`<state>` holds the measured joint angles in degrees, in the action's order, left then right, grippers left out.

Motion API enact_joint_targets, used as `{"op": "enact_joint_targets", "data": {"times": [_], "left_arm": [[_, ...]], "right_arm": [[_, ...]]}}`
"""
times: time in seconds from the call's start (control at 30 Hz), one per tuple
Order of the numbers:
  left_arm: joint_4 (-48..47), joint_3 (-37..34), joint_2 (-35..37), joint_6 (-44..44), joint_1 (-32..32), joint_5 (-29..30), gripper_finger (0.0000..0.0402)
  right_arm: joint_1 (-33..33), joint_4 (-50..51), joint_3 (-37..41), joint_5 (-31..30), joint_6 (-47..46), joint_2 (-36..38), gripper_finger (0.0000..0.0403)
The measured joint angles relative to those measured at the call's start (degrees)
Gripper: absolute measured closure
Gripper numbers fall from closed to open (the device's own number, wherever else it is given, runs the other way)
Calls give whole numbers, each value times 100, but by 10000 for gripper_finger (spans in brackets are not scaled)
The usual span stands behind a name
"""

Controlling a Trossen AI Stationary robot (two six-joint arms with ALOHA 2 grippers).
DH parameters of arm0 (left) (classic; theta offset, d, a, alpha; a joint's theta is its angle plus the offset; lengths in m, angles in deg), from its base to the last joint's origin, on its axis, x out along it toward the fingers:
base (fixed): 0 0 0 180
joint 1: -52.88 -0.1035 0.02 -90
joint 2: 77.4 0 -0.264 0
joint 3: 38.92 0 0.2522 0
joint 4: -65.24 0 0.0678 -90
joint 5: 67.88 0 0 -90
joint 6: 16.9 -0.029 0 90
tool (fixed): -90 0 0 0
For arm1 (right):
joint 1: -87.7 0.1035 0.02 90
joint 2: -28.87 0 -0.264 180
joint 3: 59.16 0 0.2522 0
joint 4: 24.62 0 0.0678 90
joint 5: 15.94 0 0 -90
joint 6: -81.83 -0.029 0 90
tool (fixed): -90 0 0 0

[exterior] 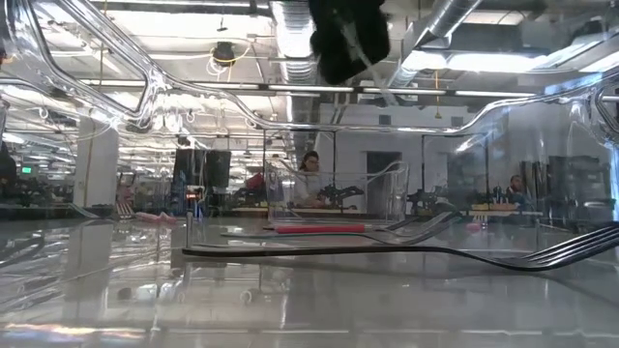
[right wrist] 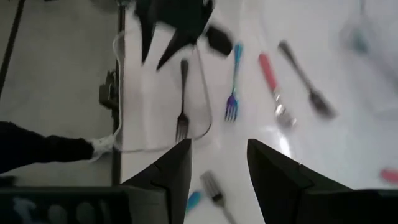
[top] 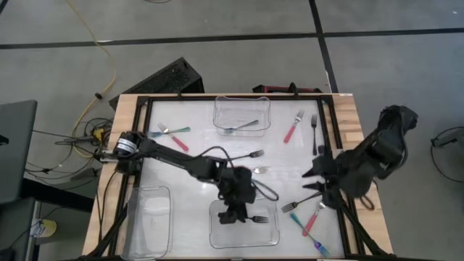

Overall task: Sort silverware by color (type)
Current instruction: Put the blue fork into the top transparent bin

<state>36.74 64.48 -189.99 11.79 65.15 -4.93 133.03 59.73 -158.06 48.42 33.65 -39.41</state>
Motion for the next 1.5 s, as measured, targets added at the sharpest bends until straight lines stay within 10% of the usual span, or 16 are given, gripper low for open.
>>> {"op": "enact_joint_targets", "data": {"times": [0.23, 0.47, 0.8, 1.5], "left_arm": [[-1765, 771, 13, -1059, -248, -136, 310], [-3900, 1348, 21, -2263, -226, 975, 310], [-4473, 1350, 636, -2735, -385, 1746, 310], [-4711, 1332, 2437, -2951, -591, 2635, 310]], "right_arm": [[644, -42, 898, 204, -1844, -695, 226], [843, -247, 1505, 1166, -3579, -1364, 226], [734, -2274, 2463, 2251, -4399, -2136, 226], [738, -2584, 2456, 2291, -4828, -2907, 226]]}}
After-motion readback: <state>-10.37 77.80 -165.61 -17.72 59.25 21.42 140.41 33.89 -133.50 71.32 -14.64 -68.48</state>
